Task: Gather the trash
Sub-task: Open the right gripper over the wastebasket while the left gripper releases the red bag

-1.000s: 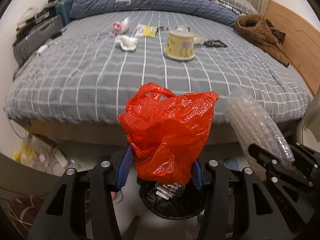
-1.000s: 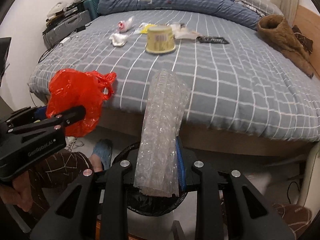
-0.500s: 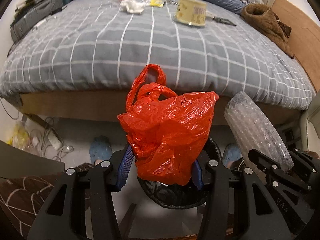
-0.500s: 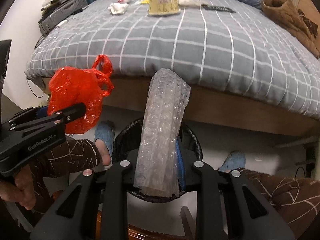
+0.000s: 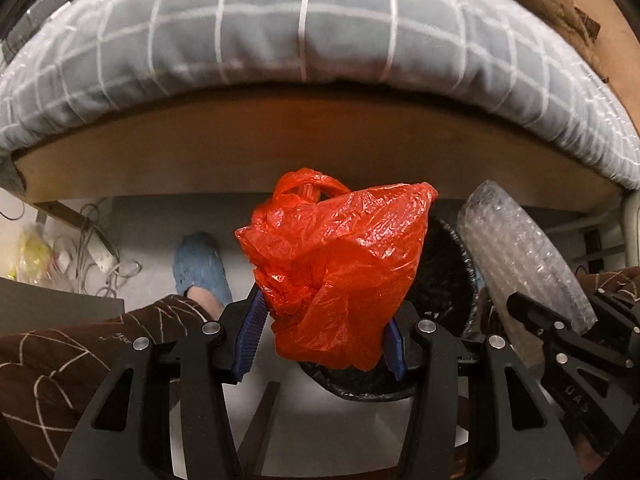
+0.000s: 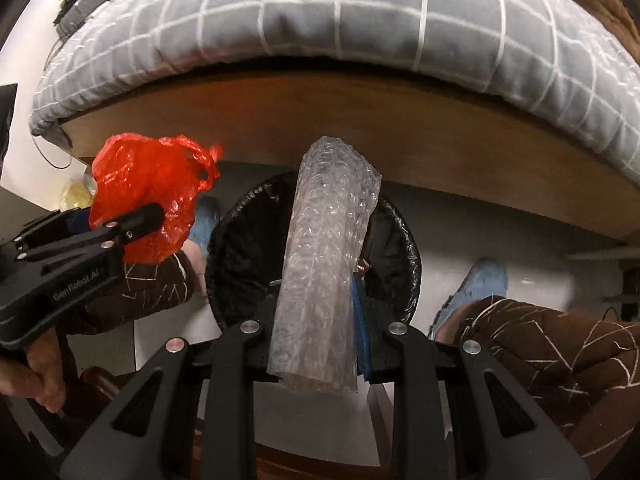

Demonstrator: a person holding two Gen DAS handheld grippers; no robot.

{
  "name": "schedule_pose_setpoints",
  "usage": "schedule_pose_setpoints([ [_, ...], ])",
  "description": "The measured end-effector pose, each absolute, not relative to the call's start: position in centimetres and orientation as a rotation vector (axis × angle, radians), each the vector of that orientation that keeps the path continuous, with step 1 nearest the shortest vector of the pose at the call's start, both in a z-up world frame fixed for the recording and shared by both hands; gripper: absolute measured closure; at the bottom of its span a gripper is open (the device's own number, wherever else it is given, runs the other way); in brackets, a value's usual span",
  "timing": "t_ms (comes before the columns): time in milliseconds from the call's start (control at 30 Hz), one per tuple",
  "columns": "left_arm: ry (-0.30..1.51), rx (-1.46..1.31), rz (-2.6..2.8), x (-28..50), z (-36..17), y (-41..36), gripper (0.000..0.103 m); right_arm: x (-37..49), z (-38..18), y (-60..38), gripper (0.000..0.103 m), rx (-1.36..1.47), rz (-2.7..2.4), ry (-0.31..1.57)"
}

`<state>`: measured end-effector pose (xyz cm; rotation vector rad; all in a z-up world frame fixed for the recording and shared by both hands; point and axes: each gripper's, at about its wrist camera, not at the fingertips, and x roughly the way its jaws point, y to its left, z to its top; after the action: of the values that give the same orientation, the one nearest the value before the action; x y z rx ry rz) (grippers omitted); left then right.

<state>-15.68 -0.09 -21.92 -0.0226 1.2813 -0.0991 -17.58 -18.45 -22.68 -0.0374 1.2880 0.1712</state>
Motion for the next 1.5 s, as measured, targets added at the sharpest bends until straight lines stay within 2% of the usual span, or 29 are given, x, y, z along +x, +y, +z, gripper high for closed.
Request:
schedule_pose_setpoints([
  [167,1.325,-0.032,-0.106,-14.0,-24.0,-0.4,0.054,-15.9,-24.3,-18.1,0.078,-0.026,0.188,1.329],
  [333,1.356,-0.053,-0.109,-13.2,-25.5,0.2,0.054,-15.0,-25.5,-17.4,0.074,-0.057,0.194,1.342],
  [467,1.369,-0.053,-0.089,-13.1,-25.4,-0.1,0.054,-14.3,-26.3,-17.1,0.059,-0.057,0.191,1.361],
  [533,1.372,-0.058,-0.079,-13.1,-25.5,0.0,0.054,-14.0,-26.3,-17.0,0.043,-0.078,0.175,1.358],
  [600,1.372,-0.063,-0.074,-12.9,-25.3,-0.1,0.054,-13.8,-26.1,-17.2,0.034,-0.089,0.153,1.344],
  [833,1.377,-0.050,-0.106,-12.7,-25.0,-1.6,0.054,-13.8,-25.1,-19.3,0.022,-0.084,0.087,1.313],
  [1033,1.384,-0.033,-0.167,-12.7,-25.3,-3.8,0.053,-14.2,-23.0,-21.5,0.015,-0.050,0.055,1.237],
  [1500,1.399,0.028,-0.233,-13.1,-26.6,-7.4,0.052,-15.0,-23.3,-26.3,0.013,0.010,-0.105,1.218],
])
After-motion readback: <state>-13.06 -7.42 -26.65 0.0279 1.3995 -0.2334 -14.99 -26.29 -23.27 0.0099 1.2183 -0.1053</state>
